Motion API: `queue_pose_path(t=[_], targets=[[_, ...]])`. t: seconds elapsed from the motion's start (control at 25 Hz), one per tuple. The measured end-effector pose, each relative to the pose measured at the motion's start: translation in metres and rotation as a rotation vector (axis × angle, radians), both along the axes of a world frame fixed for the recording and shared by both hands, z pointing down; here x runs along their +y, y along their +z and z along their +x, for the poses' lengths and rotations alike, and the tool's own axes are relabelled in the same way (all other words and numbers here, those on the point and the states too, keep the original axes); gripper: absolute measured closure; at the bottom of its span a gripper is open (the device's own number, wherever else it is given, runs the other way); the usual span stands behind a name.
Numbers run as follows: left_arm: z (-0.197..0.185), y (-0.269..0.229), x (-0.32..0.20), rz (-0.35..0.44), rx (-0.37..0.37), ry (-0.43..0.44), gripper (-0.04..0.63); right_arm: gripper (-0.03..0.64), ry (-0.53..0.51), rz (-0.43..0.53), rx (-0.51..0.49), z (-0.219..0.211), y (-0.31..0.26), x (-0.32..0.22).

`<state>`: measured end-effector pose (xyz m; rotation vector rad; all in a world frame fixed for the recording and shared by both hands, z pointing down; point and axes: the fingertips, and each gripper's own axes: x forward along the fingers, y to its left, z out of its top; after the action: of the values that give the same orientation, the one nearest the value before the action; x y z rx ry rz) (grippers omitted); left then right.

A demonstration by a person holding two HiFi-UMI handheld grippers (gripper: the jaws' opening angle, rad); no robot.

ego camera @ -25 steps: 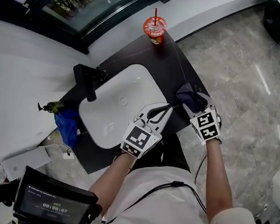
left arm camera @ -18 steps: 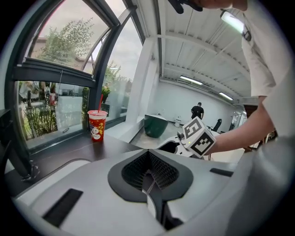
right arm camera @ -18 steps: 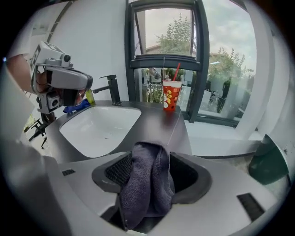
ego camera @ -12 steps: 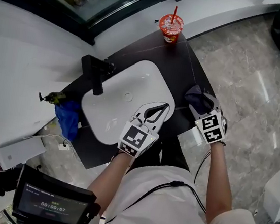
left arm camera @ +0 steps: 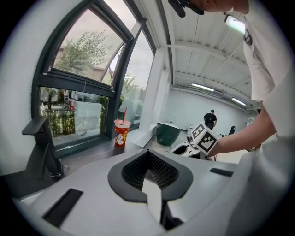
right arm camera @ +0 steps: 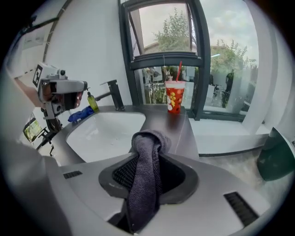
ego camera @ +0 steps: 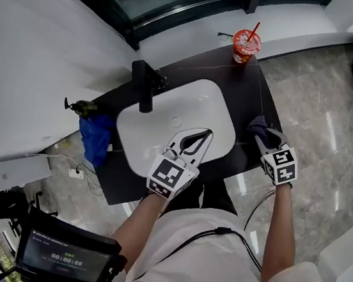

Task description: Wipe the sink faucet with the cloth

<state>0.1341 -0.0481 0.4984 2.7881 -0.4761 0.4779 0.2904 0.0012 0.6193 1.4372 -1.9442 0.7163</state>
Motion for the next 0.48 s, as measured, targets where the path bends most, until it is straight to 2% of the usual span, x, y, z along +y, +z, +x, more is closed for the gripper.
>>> queue_pose_path(t=[0.2, 0.32, 0.48], targets=[[-0.045, -0.029, -0.028, 0.034, 0.058, -0.13, 0.601, 0.497, -0.062, 0.213, -0.175, -0.048, -0.081, -0.036], [-0.079, -0.049, -0.052, 0.086, 0.083, -0.241, 0.601, 0.497, -0.188, 0.327, -0.216, -0.084, -0.128, -0.077], [-0.128, -0.073, -0.076, 0.137, 0.098, -0.37, 0.601, 0.497, -0.363, 0.419, -0.234, -0.142, -0.174, -0.129]])
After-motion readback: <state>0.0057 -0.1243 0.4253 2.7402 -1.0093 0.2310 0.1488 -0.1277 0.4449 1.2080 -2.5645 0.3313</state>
